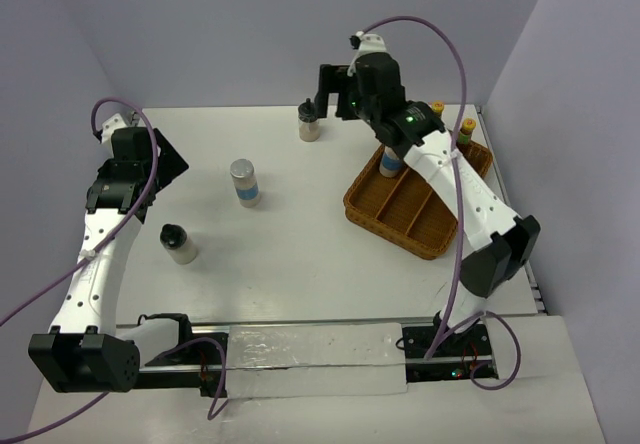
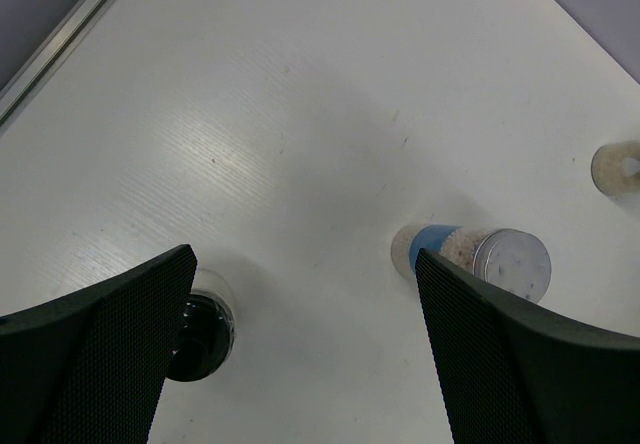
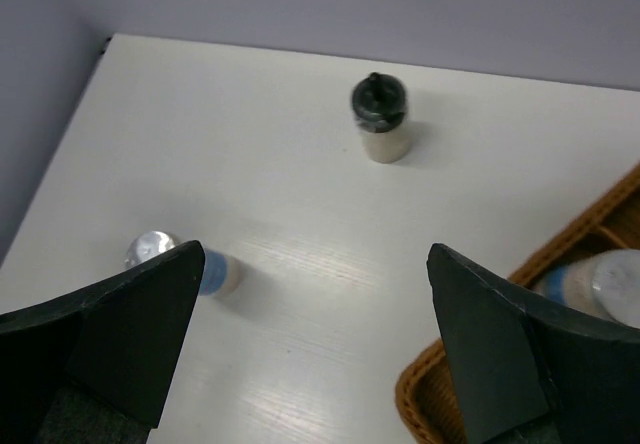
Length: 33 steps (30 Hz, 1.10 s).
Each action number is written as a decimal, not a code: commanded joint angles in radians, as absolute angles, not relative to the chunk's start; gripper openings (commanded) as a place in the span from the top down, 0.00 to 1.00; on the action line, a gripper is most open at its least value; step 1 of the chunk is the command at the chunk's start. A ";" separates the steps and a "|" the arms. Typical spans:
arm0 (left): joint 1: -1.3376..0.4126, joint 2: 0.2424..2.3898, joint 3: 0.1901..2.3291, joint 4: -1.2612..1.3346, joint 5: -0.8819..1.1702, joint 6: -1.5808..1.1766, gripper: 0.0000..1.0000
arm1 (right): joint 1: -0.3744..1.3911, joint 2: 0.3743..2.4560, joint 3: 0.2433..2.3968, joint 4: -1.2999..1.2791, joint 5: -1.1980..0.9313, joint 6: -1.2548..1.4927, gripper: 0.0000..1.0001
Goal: Organize the condiment bottles
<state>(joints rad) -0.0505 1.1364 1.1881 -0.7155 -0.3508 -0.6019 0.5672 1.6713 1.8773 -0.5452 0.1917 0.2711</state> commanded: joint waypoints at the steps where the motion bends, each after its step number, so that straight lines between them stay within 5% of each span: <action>1: -0.043 1.090 1.224 -0.729 -0.420 -0.635 0.00 | 0.669 1.779 1.958 -0.551 0.133 0.270 0.00; 15: -0.025 1.070 1.228 -0.754 -0.469 -0.653 0.00 | 0.862 2.143 2.251 -0.553 0.127 0.270 0.00; 33: -0.018 1.057 1.221 -0.750 -0.470 -0.636 0.00 | 0.890 2.380 2.362 -0.543 0.166 0.270 0.00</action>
